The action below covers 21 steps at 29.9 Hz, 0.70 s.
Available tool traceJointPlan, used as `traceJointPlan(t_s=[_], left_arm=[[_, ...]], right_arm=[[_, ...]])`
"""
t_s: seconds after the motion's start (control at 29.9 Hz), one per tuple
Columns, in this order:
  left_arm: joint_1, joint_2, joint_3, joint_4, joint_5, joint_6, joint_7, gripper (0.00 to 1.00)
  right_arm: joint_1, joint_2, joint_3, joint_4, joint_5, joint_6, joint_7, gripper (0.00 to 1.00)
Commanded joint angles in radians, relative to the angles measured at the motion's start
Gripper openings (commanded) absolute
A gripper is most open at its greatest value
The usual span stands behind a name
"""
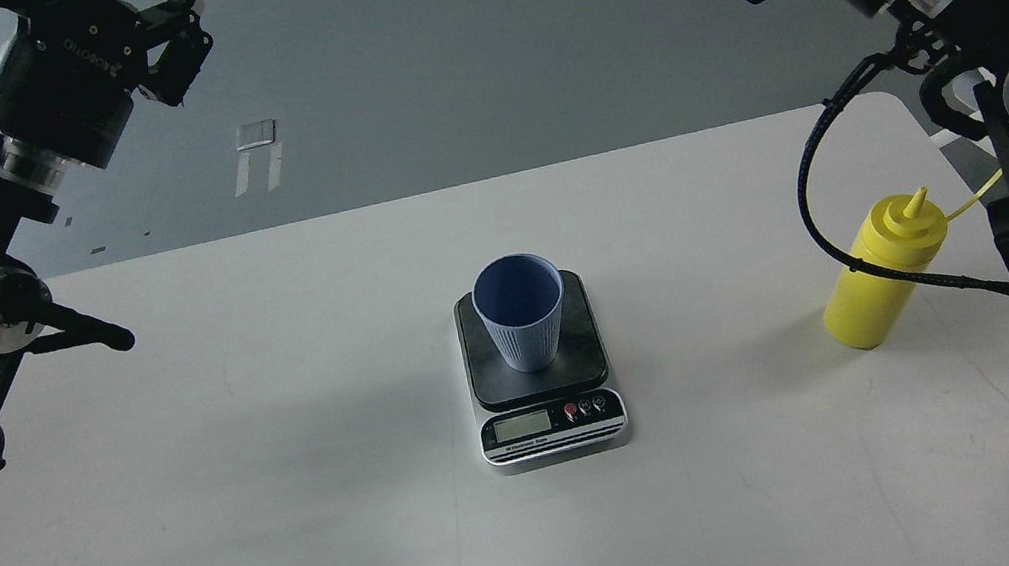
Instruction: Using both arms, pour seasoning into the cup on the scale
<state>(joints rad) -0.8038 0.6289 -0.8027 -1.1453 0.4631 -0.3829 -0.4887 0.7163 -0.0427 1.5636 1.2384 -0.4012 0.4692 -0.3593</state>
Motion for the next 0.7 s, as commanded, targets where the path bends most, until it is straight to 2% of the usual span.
traceJointPlan(t_s=[0.0,0.17,0.5,0.67], left_arm=[[-0.002,-0.014,-0.001,0.001,-0.037,0.001,0.000,0.98],[-0.003,-0.075,-0.021,0.022,-0.047,0.001,0.000,0.98],[0.000,-0.146,-0.041,0.062,-0.046,-0.008,0.000,0.98],[0.000,-0.147,-0.041,0.065,-0.046,-0.027,0.000,0.98]], right_arm=[[0.063,0.043,-0.020,-0.066,-0.037,0.003,0.002,0.99],[0.084,0.043,-0.043,-0.154,-0.134,0.006,0.003,0.99],[0.083,0.043,-0.154,-0.197,-0.168,0.002,0.006,1.00],[0.089,0.043,-0.129,-0.188,-0.156,-0.001,0.032,1.00]])
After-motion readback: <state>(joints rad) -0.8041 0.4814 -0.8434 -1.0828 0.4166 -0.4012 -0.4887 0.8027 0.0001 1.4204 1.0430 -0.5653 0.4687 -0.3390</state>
